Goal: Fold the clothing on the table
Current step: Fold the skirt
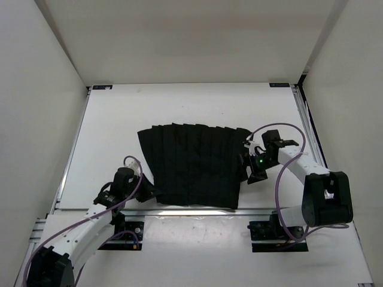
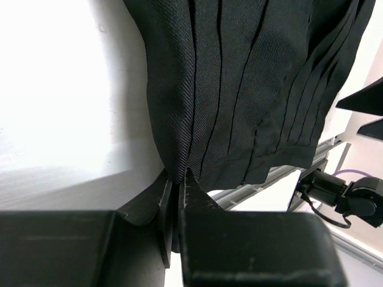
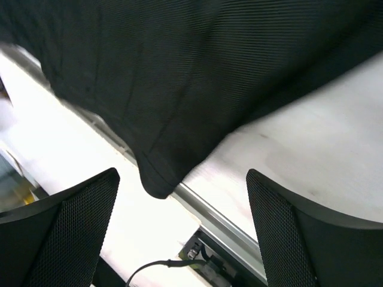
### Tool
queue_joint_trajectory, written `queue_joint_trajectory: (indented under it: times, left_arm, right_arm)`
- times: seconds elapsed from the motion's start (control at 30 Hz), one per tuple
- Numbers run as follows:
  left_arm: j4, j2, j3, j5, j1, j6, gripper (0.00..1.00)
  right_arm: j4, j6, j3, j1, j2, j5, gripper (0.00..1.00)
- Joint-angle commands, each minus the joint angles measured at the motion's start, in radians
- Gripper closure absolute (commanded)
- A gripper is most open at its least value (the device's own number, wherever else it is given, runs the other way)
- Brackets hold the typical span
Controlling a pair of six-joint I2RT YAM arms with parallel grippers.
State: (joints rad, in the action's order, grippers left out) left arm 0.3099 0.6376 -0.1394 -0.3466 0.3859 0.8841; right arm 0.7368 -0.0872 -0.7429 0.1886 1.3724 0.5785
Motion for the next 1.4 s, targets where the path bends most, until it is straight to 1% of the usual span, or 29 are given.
queue_joint_trajectory:
  times: [0.0, 0.1, 0.2, 0.33, 0.43, 0.5, 0.57, 0.63, 0.73, 0.9, 0.93, 1.03, 1.17, 1.27, 1.3, 1.37]
  left_arm:
    - [-0.035, 0.0, 0.008, 0.015, 0.031, 0.053, 1.0]
    - [-0.074, 0.04, -0.014, 0.034, 0.059, 0.072, 1.0]
    - [-0.117, 0.12, -0.038, 0.047, 0.079, 0.073, 1.0]
    - [-0.189, 0.203, -0.057, 0.043, 0.061, 0.059, 1.0]
    - [-0.251, 0.301, -0.117, 0.043, 0.073, 0.044, 1.0]
    - [-0.282, 0.4, -0.147, 0.049, 0.094, 0.036, 1.0]
    - [-0.296, 0.479, -0.193, 0.04, 0.102, 0.016, 1.0]
    - [-0.334, 0.569, -0.25, 0.037, 0.111, 0.003, 1.0]
    - [-0.331, 0.634, -0.31, 0.029, 0.11, -0.02, 1.0]
    - [-0.335, 0.643, -0.322, 0.034, 0.097, -0.024, 1.0]
    - [-0.33, 0.643, -0.318, 0.034, 0.1, -0.02, 1.0]
    - [-0.336, 0.633, -0.304, 0.029, 0.097, -0.017, 1.0]
    - [-0.345, 0.614, -0.284, 0.04, 0.097, 0.004, 1.0]
    - [-0.345, 0.603, -0.278, 0.044, 0.087, 0.003, 1.0]
    - [-0.35, 0.603, -0.281, 0.043, 0.088, 0.009, 1.0]
    - [-0.351, 0.597, -0.278, 0.046, 0.079, 0.01, 1.0]
  right_arm:
    - [0.067, 0.024, -0.062, -0.05, 0.023, -0.029, 0.08]
    - [0.062, 0.038, -0.059, -0.037, 0.04, -0.035, 0.09]
    - [0.067, 0.043, -0.056, -0.005, 0.043, -0.037, 0.09]
    - [0.076, 0.047, -0.062, -0.014, 0.07, -0.045, 0.11]
    - [0.072, 0.049, -0.056, -0.052, 0.097, -0.046, 0.12]
    - [0.069, 0.055, -0.064, -0.092, 0.117, -0.049, 0.11]
    - [0.056, 0.064, -0.061, -0.116, 0.134, -0.014, 0.12]
    - [0.053, 0.064, -0.053, -0.107, 0.139, -0.009, 0.12]
    - [0.049, 0.075, -0.049, -0.074, 0.129, 0.006, 0.15]
    - [0.027, 0.08, -0.035, -0.092, 0.135, 0.001, 0.24]
    - [0.027, 0.083, -0.03, -0.103, 0.139, 0.001, 0.23]
    - [0.021, 0.115, -0.038, -0.104, 0.151, -0.005, 0.27]
    - [0.019, 0.116, -0.035, -0.072, 0.157, -0.011, 0.28]
    - [0.023, 0.124, -0.038, -0.023, 0.162, -0.02, 0.29]
    - [0.019, 0.124, -0.036, -0.014, 0.162, -0.02, 0.3]
    - [0.016, 0.13, -0.033, 0.008, 0.169, -0.019, 0.36]
